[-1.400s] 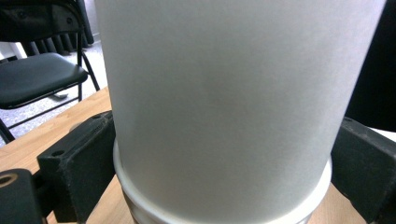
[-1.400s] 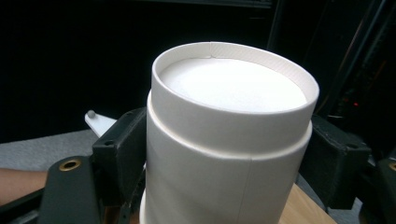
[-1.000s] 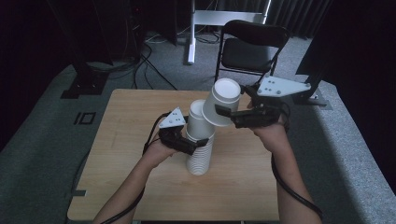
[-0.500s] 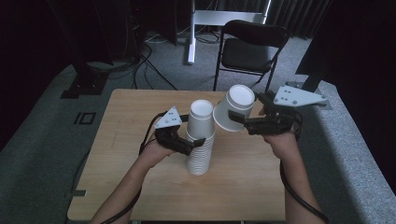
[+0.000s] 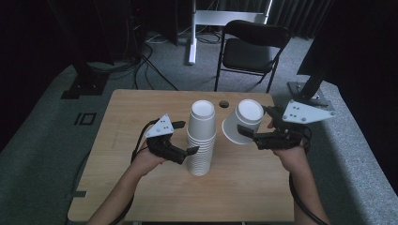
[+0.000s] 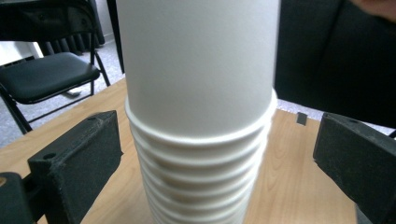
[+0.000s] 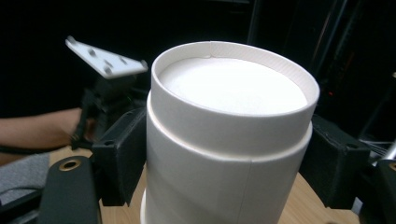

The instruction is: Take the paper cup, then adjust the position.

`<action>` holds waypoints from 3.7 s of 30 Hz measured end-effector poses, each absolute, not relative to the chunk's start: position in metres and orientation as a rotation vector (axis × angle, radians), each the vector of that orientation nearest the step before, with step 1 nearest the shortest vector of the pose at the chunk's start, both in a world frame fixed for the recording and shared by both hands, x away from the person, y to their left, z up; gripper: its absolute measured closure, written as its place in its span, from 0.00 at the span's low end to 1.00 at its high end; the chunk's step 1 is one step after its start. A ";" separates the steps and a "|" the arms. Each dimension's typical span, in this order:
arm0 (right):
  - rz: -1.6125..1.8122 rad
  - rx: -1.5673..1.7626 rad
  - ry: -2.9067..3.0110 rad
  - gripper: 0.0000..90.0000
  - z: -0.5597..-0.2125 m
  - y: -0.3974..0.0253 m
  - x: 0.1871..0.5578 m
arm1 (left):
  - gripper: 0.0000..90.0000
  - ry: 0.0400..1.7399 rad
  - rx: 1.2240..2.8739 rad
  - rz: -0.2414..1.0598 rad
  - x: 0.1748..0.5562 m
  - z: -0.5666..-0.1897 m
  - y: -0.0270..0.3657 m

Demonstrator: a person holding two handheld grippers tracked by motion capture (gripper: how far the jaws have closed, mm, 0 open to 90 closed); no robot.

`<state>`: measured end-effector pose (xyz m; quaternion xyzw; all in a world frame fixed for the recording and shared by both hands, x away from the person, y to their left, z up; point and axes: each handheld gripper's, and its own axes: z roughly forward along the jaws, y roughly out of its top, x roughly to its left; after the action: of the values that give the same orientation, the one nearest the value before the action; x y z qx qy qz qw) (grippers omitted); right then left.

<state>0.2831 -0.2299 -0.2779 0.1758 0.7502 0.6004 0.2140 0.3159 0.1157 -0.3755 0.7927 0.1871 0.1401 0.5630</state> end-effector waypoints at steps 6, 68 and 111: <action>1.658 0.514 2.106 0.25 -0.299 -0.233 0.281 | 0.01 0.438 1.894 0.319 0.305 -0.384 0.120; 1.734 0.554 2.130 0.25 -0.381 -0.237 0.237 | 0.05 0.259 1.903 -0.040 0.245 -0.461 0.055; 1.935 0.392 2.112 0.25 -0.366 -0.218 0.234 | 0.86 0.077 1.559 -0.117 0.252 -0.433 0.052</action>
<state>0.2336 -0.2184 -0.3656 0.1346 0.7248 0.6640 0.1251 0.2519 0.0521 -0.4332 0.7022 0.0347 -0.0525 0.7092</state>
